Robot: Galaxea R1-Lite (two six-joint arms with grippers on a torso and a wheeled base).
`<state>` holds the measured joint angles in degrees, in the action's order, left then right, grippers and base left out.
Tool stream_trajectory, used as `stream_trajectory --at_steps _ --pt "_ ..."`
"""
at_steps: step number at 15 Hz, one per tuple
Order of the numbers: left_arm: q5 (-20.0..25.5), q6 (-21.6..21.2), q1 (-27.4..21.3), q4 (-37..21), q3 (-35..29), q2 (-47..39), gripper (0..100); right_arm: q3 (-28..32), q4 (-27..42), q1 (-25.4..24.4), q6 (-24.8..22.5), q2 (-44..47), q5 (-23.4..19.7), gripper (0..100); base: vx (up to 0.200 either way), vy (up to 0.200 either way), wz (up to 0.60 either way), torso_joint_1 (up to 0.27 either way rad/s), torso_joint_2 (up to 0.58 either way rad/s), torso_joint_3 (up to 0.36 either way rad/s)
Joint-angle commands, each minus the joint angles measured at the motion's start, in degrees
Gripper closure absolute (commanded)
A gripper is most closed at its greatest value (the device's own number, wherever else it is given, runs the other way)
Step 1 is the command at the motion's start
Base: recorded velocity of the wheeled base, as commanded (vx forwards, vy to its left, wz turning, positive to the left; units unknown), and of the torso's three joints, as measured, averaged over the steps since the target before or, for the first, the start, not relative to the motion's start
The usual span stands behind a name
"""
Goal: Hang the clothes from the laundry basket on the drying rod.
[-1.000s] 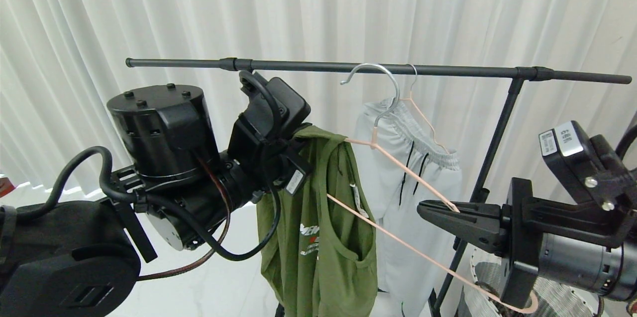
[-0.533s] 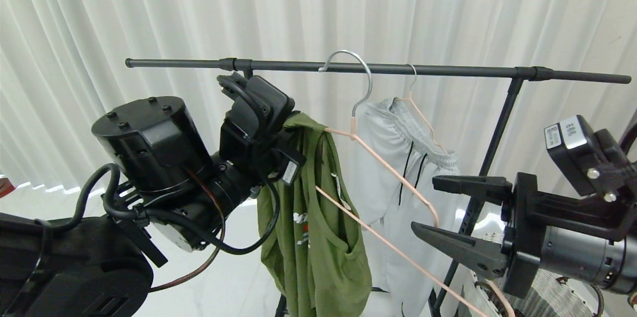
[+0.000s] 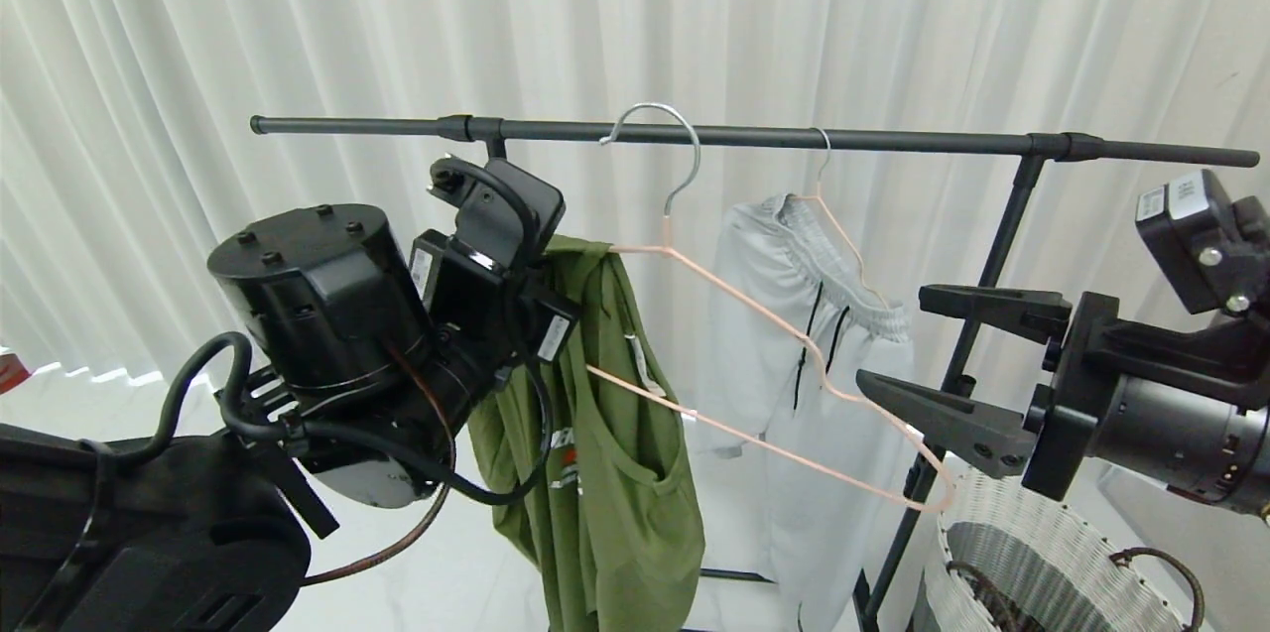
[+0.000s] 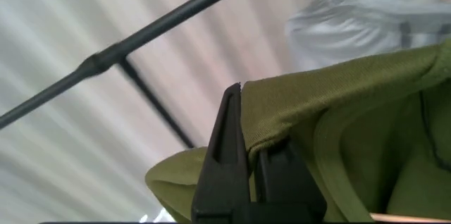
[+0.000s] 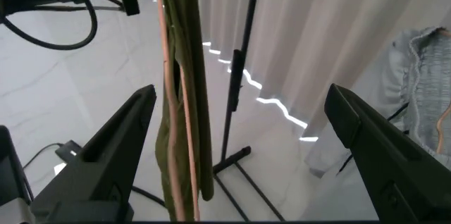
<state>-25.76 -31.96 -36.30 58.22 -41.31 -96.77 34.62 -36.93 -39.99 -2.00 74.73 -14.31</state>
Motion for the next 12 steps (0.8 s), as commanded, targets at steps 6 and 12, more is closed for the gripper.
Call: stream_trajectory --at_steps 6,12 --pt "-11.77 0.24 1.76 -14.63 -6.76 2.2 100 -0.08 0.27 0.08 0.15 4.55 1.22 0 0.0 0.0 0.0 0.0 0.0 0.0" --pt "-15.29 3.31 4.05 -25.0 -19.77 2.02 100 1.41 0.19 -1.68 0.94 9.47 7.54 0 0.0 0.0 0.0 0.0 0.0 0.0"
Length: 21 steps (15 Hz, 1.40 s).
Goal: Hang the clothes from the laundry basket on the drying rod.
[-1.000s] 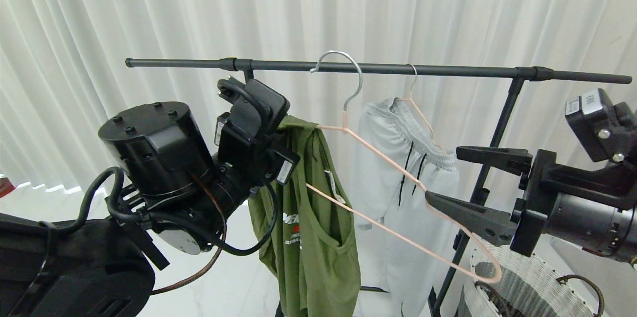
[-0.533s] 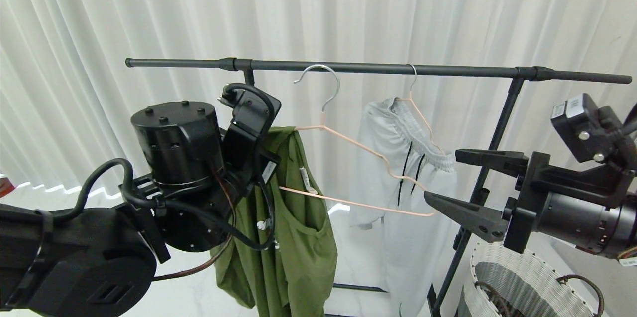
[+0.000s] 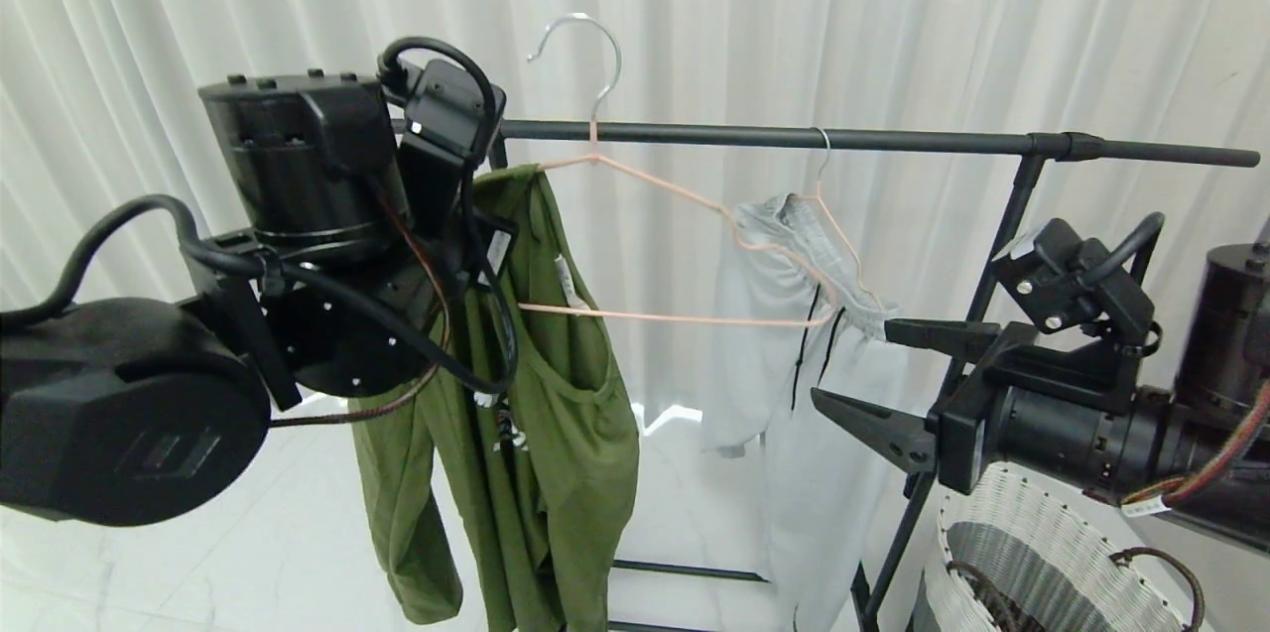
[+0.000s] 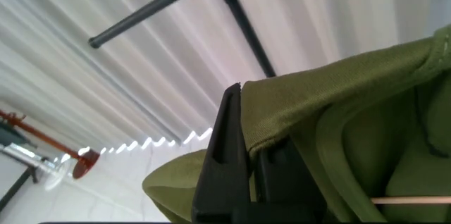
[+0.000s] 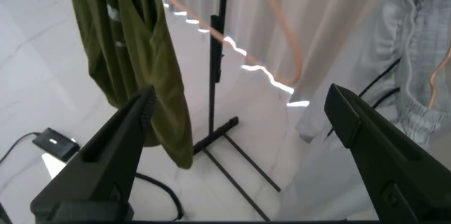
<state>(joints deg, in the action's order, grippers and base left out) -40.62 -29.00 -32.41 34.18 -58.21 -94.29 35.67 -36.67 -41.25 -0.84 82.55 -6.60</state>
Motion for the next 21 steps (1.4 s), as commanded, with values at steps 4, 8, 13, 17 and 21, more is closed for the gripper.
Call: stream_trajectory --at_steps 4,8,13,17,21 --pt "-3.33 4.57 -0.1 -4.74 -10.78 -3.09 100 3.97 -0.33 -4.98 5.76 5.95 5.89 0 0.0 0.0 0.0 0.0 0.0 0.0" --pt "-3.33 7.2 -2.65 -4.74 -10.43 -3.26 100 8.54 -5.61 -9.9 15.26 15.0 13.89 0 0.0 0.0 0.0 0.0 0.0 0.0" --pt "-8.07 7.73 -5.99 -4.74 -9.73 -5.81 100 12.14 -8.77 -12.1 15.52 20.98 16.79 0 0.0 0.0 0.0 0.0 0.0 0.0" --pt "-9.13 8.26 -7.58 -4.74 -9.82 -5.99 100 14.25 -12.99 -12.89 16.22 25.64 19.95 0 0.0 0.0 0.0 0.0 0.0 0.0" --pt "-9.57 9.93 -8.72 -4.74 -9.73 -5.73 100 17.68 -13.69 -12.62 16.4 28.63 20.04 0 0.0 0.0 0.0 0.0 0.0 0.0"
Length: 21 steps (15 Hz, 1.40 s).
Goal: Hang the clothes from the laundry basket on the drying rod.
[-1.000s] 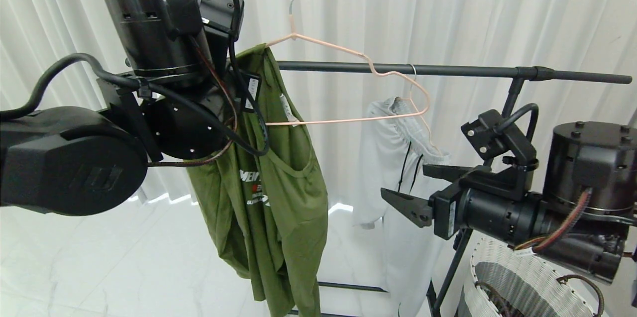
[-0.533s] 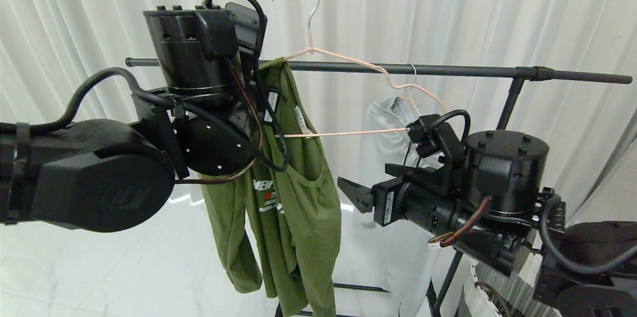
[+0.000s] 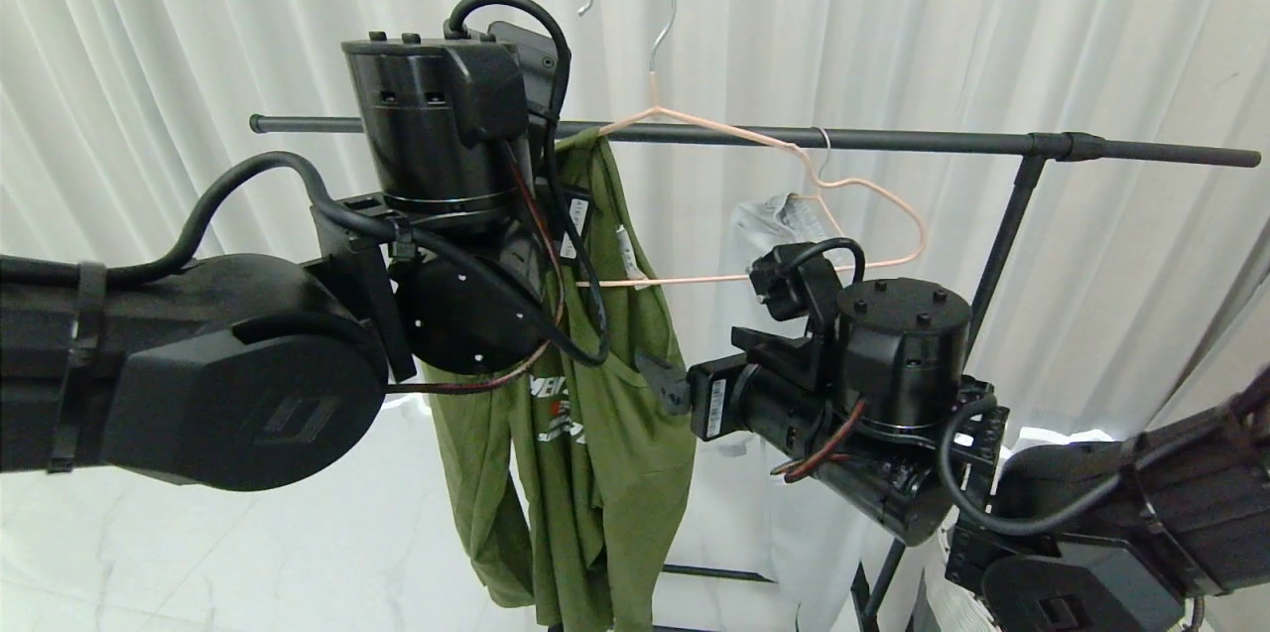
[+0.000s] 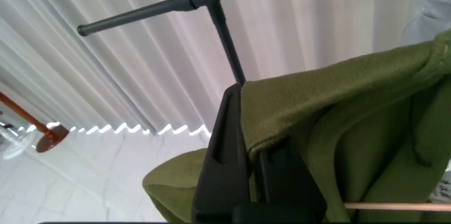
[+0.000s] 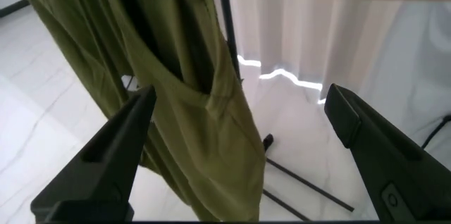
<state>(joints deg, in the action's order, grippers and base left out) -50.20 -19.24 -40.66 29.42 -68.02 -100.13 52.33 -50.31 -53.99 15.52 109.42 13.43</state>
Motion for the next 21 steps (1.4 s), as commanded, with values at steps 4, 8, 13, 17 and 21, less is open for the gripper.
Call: stream_trajectory --at_steps 4,8,13,17,21 --pt "-2.71 0.69 -0.92 0.29 0.44 0.38 100 2.95 -0.05 2.49 0.48 3.96 0.1 0 0.0 0.0 0.0 0.0 0.0 0.0" --pt "-2.97 0.69 -0.92 0.29 0.44 0.99 100 2.86 -0.05 4.42 1.44 5.36 1.68 0 0.0 0.0 0.0 0.0 0.0 0.0" --pt "-3.06 0.69 -0.92 0.29 0.52 0.91 100 1.89 -0.05 4.33 1.97 5.1 3.53 100 0.0 0.0 0.0 0.0 0.0 0.0" --pt "-2.97 0.78 -0.57 0.38 0.61 0.82 100 1.37 -0.05 4.42 2.5 4.66 4.23 100 0.0 0.0 0.0 0.0 0.0 0.0" --pt "-2.97 0.69 1.37 1.79 3.69 0.91 100 -2.5 -1.37 7.23 3.11 0.62 5.46 100 0.0 0.0 0.0 0.0 0.0 0.0"
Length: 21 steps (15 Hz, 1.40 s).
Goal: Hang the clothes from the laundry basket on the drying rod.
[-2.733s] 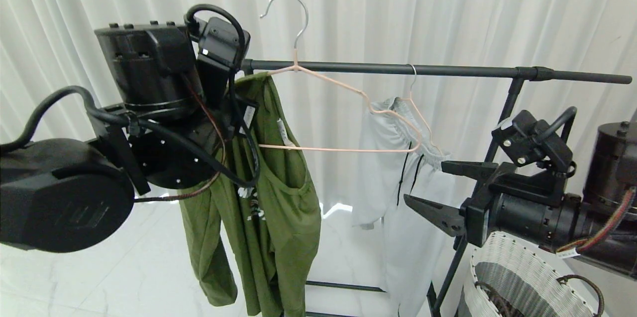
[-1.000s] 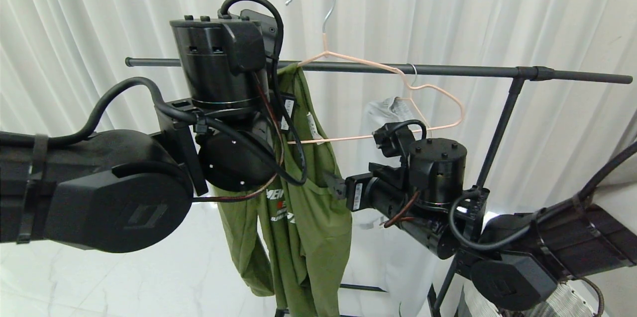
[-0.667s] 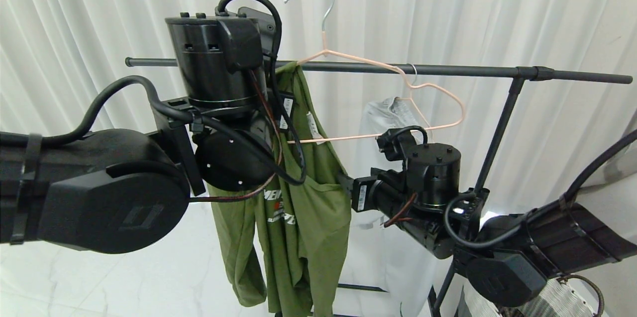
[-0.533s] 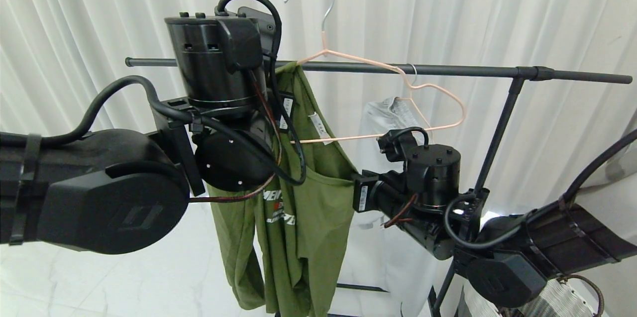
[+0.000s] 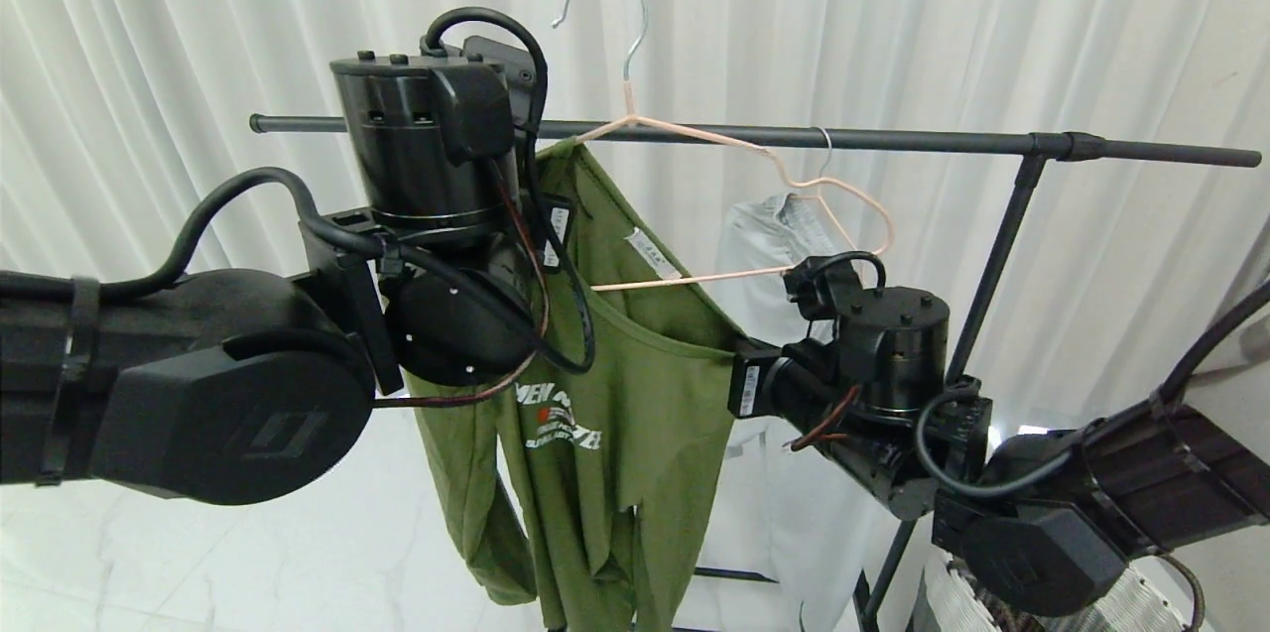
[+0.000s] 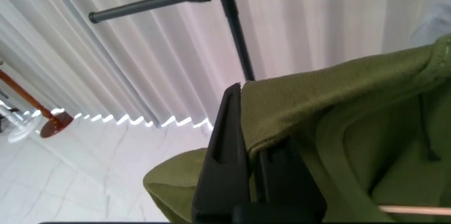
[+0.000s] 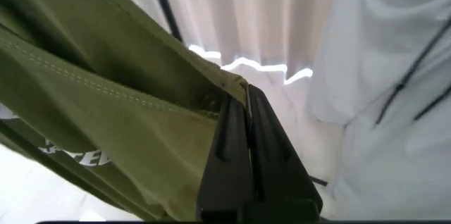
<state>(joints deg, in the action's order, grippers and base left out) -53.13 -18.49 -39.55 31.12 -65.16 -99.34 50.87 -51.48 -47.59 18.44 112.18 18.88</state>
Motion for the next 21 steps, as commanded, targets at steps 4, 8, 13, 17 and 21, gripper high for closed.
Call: stream_trajectory --at_steps 4,8,13,17,21 --pt "0.04 -0.58 1.84 3.33 3.46 0.02 100 -3.59 -1.43 4.35 0.28 -6.01 0.01 100 0.0 0.0 0.0 0.0 0.0 0.0" --pt "0.04 -0.67 2.1 6.85 7.06 0.29 100 -3.94 -1.43 7.78 0.72 -8.38 -0.25 100 0.0 0.0 0.0 0.0 0.0 0.0" --pt "0.04 -0.67 3.16 7.55 8.12 0.11 100 -5.52 -1.43 9.8 1.07 -10.49 -0.6 100 0.0 0.0 0.0 0.0 0.0 0.0" --pt "0.04 -1.11 3.16 7.73 9.7 0.38 100 -5.61 -1.43 10.77 1.07 -11.98 -0.69 100 0.0 0.0 0.0 0.0 0.0 0.0" --pt "0.04 -3.48 4.21 10.36 12.34 -0.06 100 -6.57 -1.43 10.77 0.98 -14.62 -2.98 100 0.0 0.0 0.0 0.0 0.0 0.0"
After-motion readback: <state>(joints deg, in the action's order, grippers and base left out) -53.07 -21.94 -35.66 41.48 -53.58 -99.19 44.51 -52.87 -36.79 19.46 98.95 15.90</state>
